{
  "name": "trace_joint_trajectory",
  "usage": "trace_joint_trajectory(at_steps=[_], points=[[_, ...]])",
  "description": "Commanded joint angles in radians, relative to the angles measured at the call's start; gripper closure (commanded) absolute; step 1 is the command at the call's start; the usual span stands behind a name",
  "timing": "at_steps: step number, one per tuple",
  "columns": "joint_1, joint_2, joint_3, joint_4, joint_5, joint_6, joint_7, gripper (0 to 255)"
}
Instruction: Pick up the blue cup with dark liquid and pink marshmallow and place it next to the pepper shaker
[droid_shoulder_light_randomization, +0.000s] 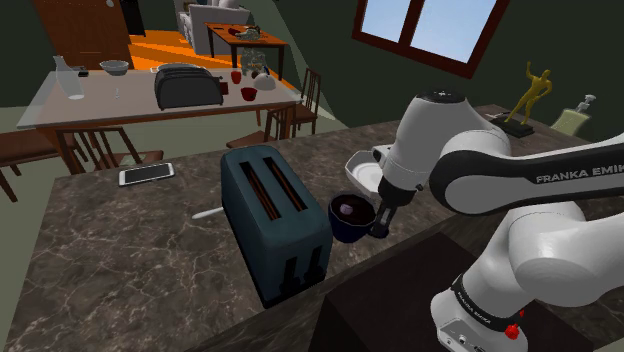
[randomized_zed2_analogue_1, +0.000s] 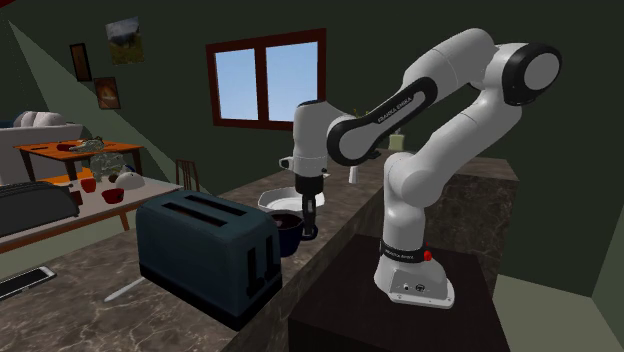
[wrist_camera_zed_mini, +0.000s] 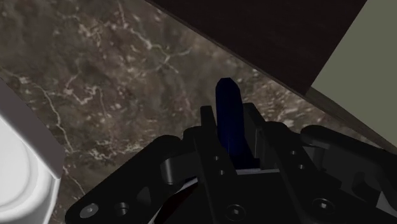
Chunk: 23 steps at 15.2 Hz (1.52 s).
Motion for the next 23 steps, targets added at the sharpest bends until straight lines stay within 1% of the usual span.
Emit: trace_joint_trajectory(at_steps=[1,7,15,23], points=[[0.000,0.000,0.000,-0.001,0.000,0.000,0.000,255],[0.000,0.000,0.000,-0.001,0.000,0.000,0.000,255],[-0.006,-0.071,-0.017,0.078,-0.014,-0.150,-0.007,255],[-0.013,-0.108,-0.032,0.170,-0.028,-0.278,-0.012,255]])
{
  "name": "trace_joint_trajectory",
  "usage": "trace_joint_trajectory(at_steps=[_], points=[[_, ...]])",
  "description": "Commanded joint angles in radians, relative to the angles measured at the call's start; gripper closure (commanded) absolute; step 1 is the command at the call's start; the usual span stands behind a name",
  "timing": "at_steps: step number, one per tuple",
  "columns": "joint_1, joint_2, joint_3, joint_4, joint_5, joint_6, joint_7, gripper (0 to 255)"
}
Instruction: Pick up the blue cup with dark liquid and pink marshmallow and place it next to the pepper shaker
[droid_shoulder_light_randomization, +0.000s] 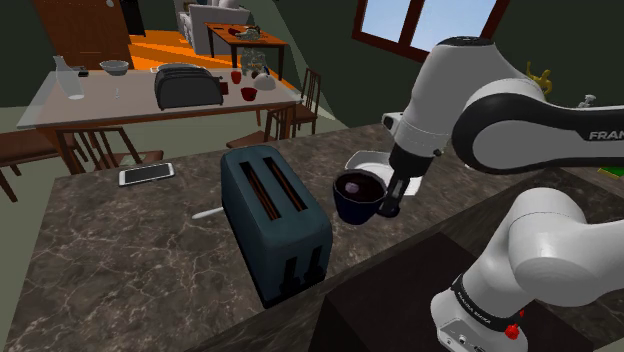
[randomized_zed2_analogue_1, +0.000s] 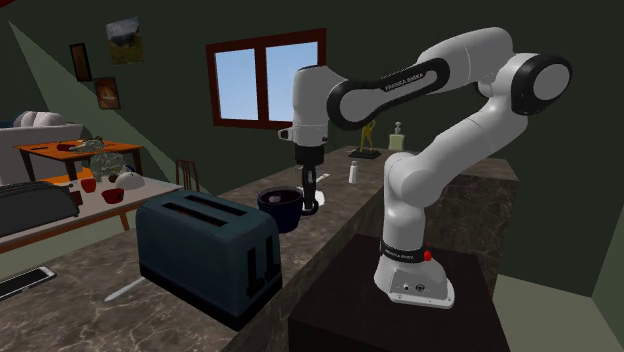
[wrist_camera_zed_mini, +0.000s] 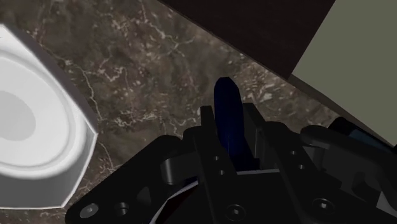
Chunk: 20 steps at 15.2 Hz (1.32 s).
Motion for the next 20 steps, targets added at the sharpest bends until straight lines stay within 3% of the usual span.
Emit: trace_joint_trajectory(at_steps=[1,19,20], points=[[-0.003,-0.006,-0.004,0.027,-0.004,-0.032,-0.002,255],[-0.018,-0.001,-0.029,0.265,-0.028,-0.264,-0.011,255],[-0.027,-0.019,-0.054,0.254,-0.047,-0.271,-0.035,255]])
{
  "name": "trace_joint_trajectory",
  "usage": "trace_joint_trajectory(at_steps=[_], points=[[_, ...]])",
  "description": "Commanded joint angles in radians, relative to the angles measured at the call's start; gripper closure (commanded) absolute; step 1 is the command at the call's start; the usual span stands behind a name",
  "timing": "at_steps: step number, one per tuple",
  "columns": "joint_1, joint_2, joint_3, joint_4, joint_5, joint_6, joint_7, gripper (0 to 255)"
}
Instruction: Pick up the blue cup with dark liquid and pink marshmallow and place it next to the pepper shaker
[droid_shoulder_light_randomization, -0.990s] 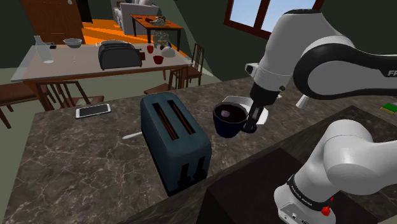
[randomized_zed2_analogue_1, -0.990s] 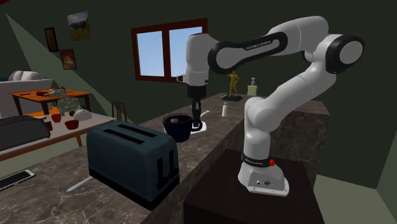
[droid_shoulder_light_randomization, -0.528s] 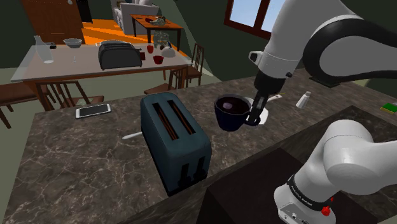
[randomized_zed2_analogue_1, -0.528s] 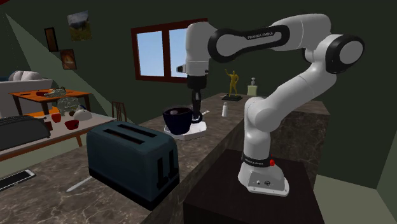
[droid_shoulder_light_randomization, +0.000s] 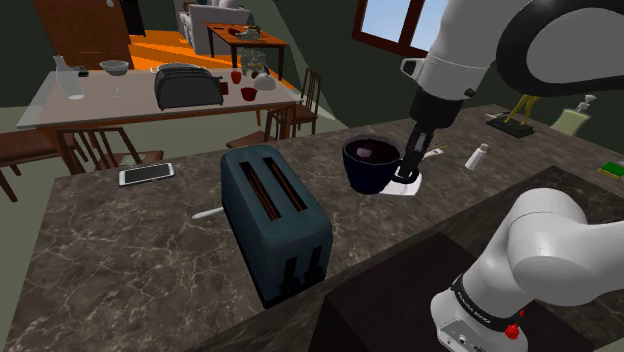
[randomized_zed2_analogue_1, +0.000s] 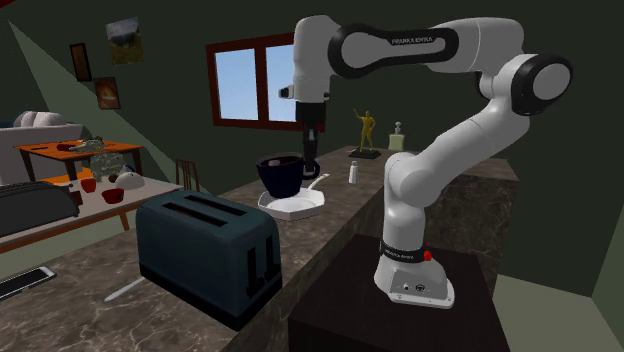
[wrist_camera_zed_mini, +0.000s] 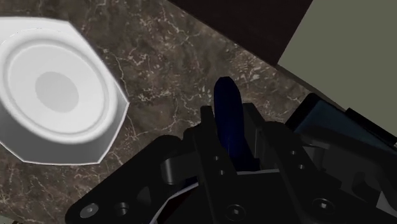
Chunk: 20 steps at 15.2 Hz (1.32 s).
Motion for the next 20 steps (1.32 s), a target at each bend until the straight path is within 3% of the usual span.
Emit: trace_joint_trajectory(at_steps=[1,10,20], points=[[-0.016,-0.021,-0.038,-0.008,-0.030,-0.012,-0.037,255],[-0.126,-0.101,-0.275,-0.036,-0.227,-0.048,-0.262,255],[-0.220,-0.035,-0.547,0.049,-0.438,-0.022,-0.507,255]])
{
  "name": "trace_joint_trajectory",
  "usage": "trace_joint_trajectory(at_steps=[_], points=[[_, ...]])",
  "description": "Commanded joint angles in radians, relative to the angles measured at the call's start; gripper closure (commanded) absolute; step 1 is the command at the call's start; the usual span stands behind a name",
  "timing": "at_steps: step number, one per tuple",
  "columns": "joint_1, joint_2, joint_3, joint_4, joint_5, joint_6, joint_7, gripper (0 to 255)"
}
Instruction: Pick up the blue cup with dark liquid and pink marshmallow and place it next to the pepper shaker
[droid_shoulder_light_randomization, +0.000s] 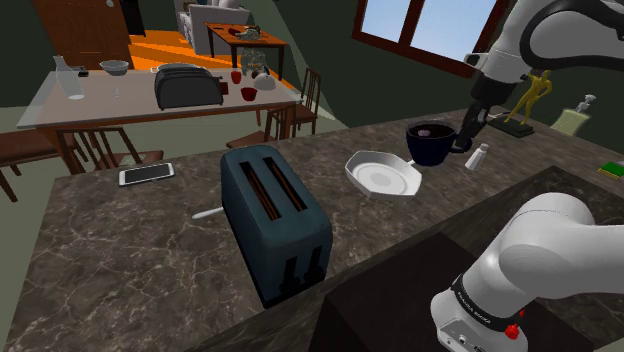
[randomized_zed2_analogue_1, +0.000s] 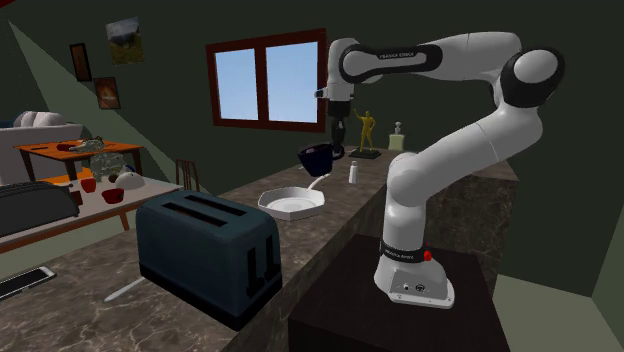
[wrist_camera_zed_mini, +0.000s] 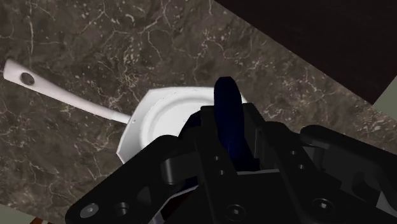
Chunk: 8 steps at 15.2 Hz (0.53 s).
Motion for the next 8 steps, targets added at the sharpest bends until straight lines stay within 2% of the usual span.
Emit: trace_joint_trajectory(at_steps=[1,8], points=[[-0.013,0.017,-0.052,0.023,-0.038,0.008,-0.049,255],[-0.012,0.139,-0.242,0.157,-0.133,0.055,-0.209,255]])
